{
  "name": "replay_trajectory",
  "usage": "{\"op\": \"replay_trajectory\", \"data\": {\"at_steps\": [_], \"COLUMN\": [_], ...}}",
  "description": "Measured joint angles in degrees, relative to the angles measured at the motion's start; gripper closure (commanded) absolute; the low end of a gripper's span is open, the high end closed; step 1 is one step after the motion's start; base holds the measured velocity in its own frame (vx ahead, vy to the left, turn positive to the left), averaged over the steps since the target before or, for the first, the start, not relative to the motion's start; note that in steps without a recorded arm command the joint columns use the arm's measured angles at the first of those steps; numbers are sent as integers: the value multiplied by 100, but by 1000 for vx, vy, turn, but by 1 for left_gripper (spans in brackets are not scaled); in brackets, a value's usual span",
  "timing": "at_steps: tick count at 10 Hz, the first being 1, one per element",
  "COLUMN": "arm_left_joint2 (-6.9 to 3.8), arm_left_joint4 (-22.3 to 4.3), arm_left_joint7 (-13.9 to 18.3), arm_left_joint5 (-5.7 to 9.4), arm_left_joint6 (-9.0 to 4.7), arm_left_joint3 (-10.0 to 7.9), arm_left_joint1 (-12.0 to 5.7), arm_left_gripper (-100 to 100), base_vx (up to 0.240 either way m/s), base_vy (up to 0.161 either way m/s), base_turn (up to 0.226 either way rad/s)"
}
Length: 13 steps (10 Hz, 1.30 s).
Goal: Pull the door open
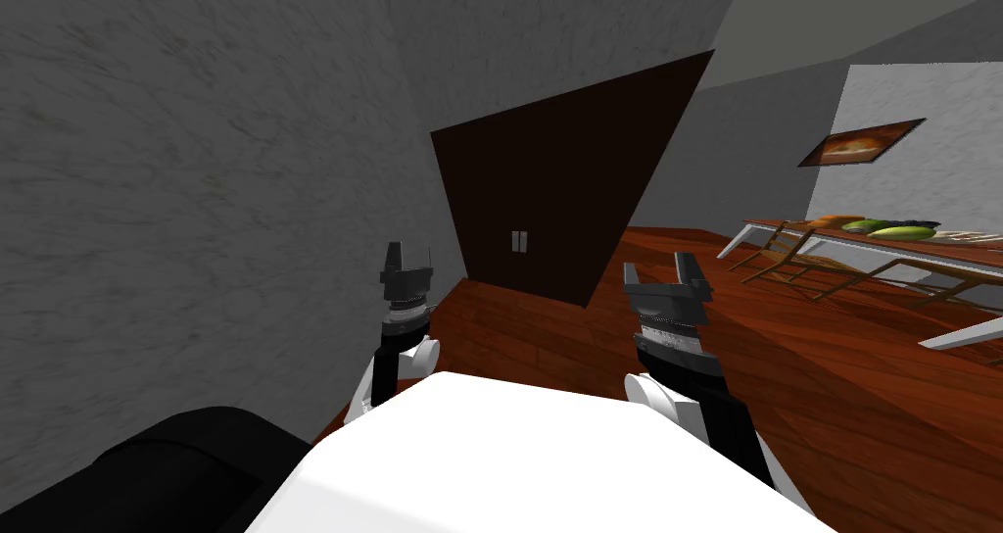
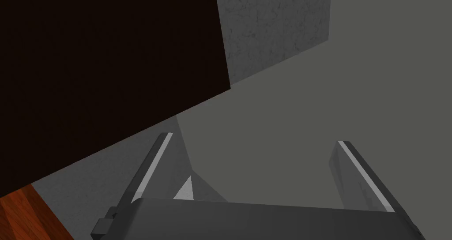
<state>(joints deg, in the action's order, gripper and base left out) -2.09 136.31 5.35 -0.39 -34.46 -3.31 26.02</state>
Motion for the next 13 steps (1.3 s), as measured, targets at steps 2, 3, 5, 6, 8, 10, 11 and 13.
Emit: {"op": "replay_trajectory", "data": {"at_steps": [2,3,5,6,8,10,11,13], "arm_left_joint2": [-36,-53,-101,-126,-149,-186,-203,-250], "arm_left_joint4": [-139,-254,-569,-635,-881,-1185,-1375,-1600], "arm_left_joint7": [1,5,5,12,8,6,8,27], "arm_left_joint5": [3,5,11,14,11,15,17,32], "arm_left_joint6": [71,63,101,192,249,313,351,432], "arm_left_joint3": [4,9,1,9,28,31,35,30], "arm_left_joint1": [-72,-86,-231,-265,-351,-491,-568,-632], "arm_left_gripper": [-100,-100,-100,-100,-100,-100,-100,-100], "base_vx": [171,192,194,162,107,143,139,102], "base_vy": [27,37,7,-4,-33,-8,11,-2], "base_turn": [-50,-41,-61,-39,-41,-53,-55,-45]}}
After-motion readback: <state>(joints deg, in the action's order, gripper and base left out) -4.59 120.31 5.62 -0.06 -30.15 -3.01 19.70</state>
